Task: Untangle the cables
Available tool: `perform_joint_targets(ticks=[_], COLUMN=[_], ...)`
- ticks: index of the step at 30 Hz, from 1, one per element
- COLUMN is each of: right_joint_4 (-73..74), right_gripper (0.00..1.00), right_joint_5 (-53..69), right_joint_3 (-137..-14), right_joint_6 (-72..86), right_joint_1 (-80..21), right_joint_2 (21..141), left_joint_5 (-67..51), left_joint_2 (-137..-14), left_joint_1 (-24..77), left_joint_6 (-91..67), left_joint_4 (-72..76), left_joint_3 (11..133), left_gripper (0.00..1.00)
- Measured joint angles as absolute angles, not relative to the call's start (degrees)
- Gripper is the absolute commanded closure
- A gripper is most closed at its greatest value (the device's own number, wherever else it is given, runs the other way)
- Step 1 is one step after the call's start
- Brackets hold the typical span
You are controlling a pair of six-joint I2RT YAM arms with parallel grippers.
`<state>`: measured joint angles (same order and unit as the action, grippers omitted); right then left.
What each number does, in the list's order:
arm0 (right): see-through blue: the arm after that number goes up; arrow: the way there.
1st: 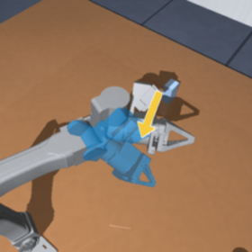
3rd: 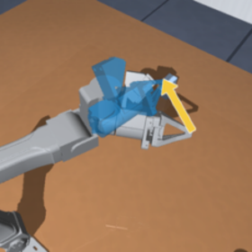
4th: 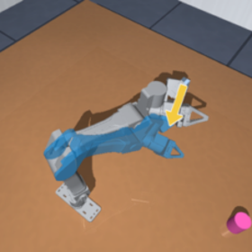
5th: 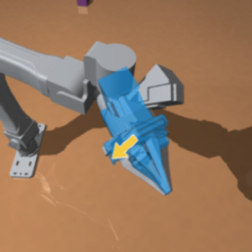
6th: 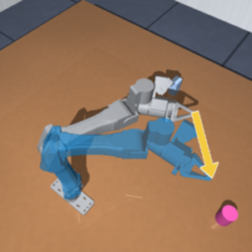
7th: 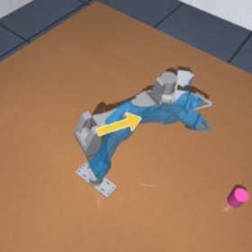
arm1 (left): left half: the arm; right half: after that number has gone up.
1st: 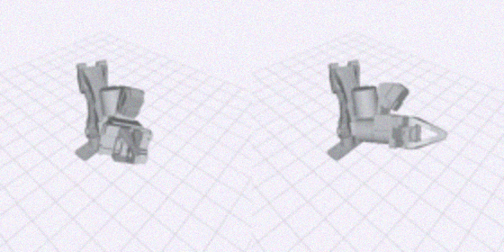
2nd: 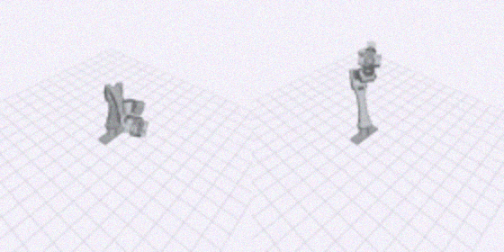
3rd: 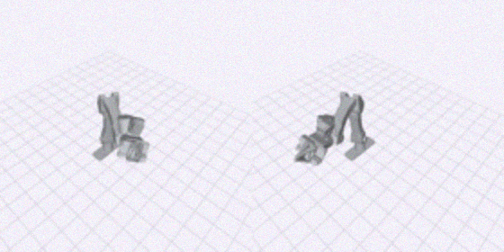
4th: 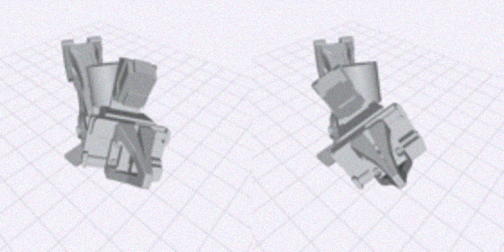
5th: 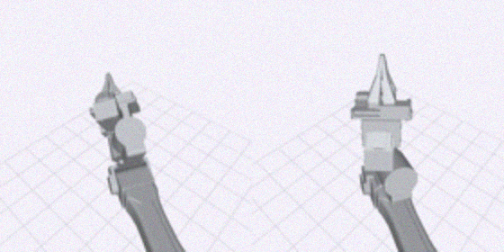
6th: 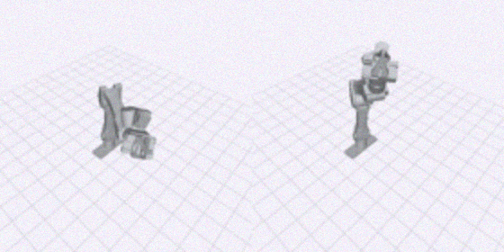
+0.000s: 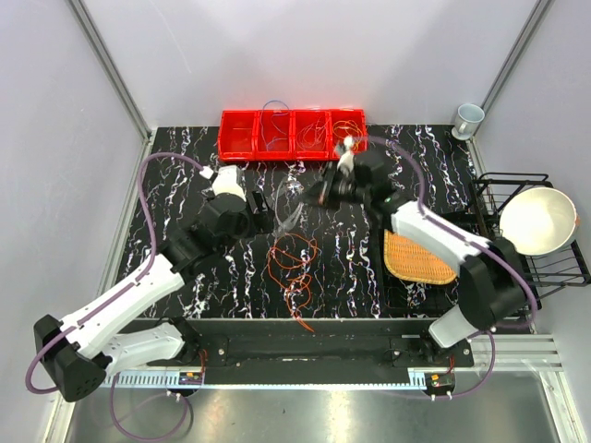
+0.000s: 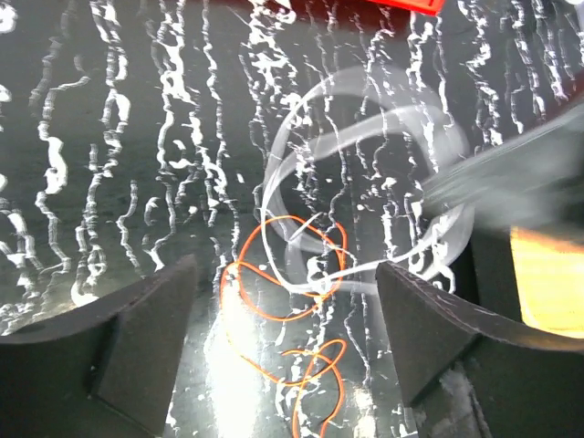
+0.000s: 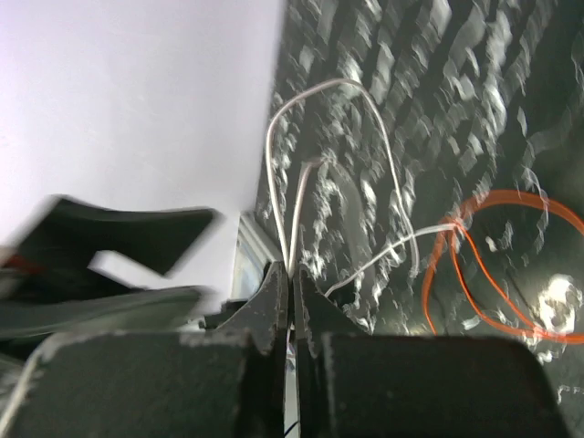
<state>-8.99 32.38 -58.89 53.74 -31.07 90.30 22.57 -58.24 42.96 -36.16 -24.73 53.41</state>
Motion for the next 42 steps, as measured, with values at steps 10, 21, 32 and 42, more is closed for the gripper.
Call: perform_joint_targets(ticks=[10,21,32,42], right_joint_4=[13.54,26.26,27.11,27.81], right_gripper=[1.0,1.0,1.0,1.0], right_joint_5=[21.85,17.41,17.47,18.09], right_joint_3=[-78.7,-76.27,-73.56,-72.29], right_joint_6=[44.99,43.55,42.78,42.65], right_joint_1=[-31.07,-31.07,-31.07,-31.07], right_joint_2=[79.77,82.67,79.81,77.97], left_joint_5=[34.74,49.78,51.53,51.59], left_joint_2=[-57.69,-73.19,-85.54,-88.99], left_joint_1=[56.1,71.5,71.46,70.13], left_joint_6=[-32.16,-22.81,-19.22,-18.87], left_joint_4=[-31.64,-33.1,-33.3,-33.21], left_joint_3=[63.11,72.2,79.18,79.68], left_gripper=[0.24,0.31,0.39,0.46])
